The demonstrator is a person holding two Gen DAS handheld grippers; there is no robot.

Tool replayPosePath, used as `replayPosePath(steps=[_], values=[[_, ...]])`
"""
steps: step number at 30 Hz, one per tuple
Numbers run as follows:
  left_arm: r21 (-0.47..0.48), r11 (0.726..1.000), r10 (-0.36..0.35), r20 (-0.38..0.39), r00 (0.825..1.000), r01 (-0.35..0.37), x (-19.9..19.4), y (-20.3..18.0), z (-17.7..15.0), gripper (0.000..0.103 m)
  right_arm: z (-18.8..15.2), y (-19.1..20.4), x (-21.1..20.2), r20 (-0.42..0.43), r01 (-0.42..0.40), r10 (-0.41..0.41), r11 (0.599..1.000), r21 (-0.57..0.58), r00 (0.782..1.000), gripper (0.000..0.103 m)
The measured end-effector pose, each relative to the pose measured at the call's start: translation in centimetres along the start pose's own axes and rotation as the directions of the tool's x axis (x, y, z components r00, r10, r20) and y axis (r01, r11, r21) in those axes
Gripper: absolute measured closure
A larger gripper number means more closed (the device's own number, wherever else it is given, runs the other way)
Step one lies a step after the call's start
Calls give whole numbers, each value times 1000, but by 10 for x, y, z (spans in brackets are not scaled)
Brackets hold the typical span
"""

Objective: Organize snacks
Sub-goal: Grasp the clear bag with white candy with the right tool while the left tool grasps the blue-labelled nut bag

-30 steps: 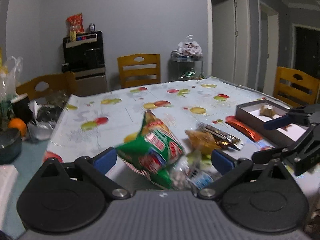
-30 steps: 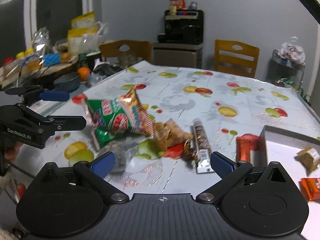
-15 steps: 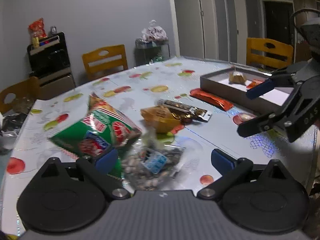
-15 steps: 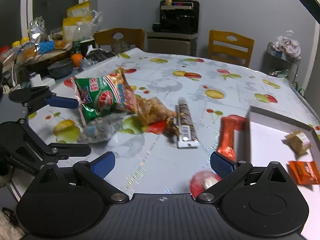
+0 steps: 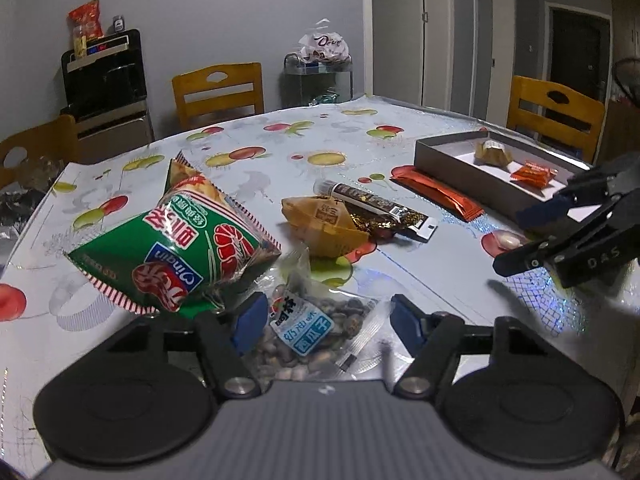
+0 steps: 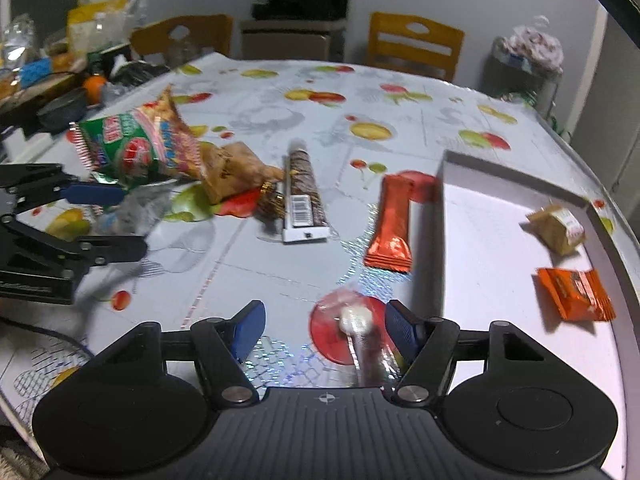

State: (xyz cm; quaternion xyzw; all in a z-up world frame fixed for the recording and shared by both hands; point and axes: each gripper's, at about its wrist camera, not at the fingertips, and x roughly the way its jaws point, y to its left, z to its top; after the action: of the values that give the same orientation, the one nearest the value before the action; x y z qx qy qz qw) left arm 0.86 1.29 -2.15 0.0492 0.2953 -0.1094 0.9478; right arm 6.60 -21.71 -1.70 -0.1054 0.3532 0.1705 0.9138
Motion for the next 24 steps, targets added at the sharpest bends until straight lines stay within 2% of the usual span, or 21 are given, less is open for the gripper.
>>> replayPosePath(steps=[2,3,4,5,8,11,14,16,21,24], values=[[-13,1000,-3,-3,1000,3,0,2,-1,36,1,1,2,0,9,-9,1000,-13,1000,41],[-20,1000,-10,-8,1000,9,2,3,-1,41,1,0,4,-9,-8,8,1000,-7,1000,54],[-28,1000,-15,-12,1000,15,2,4,-1,42,1,-1,6,-20,-33,34,999,8,999,60],[-36,999,-12,-7,1000,12,2,5,-1,48,1,-2,6,-14,-54,55,998,15,998,64],[-48,999,-15,3,1000,15,0,6,-1,52,0,2,5,-7,-80,80,997,-12,997,72],[-33,999,-18,8,1000,19,-2,3,-1,54,0,7,2,-2,-149,149,989,-12,989,73],[-27,997,-67,18,998,68,-5,-2,-1,55,1,12,0,8,-228,228,974,-4,974,74],[-25,995,-97,25,995,97,-7,-4,-1,55,2,15,-1,8,-240,241,971,-16,971,73],[11,997,-79,24,997,79,-8,-11,-2,55,-1,20,-6,27,-220,222,973,-68,975,41],[11,998,-57,19,998,57,-6,-10,-2,49,-4,23,-10,42,-206,211,973,-101,976,34]])
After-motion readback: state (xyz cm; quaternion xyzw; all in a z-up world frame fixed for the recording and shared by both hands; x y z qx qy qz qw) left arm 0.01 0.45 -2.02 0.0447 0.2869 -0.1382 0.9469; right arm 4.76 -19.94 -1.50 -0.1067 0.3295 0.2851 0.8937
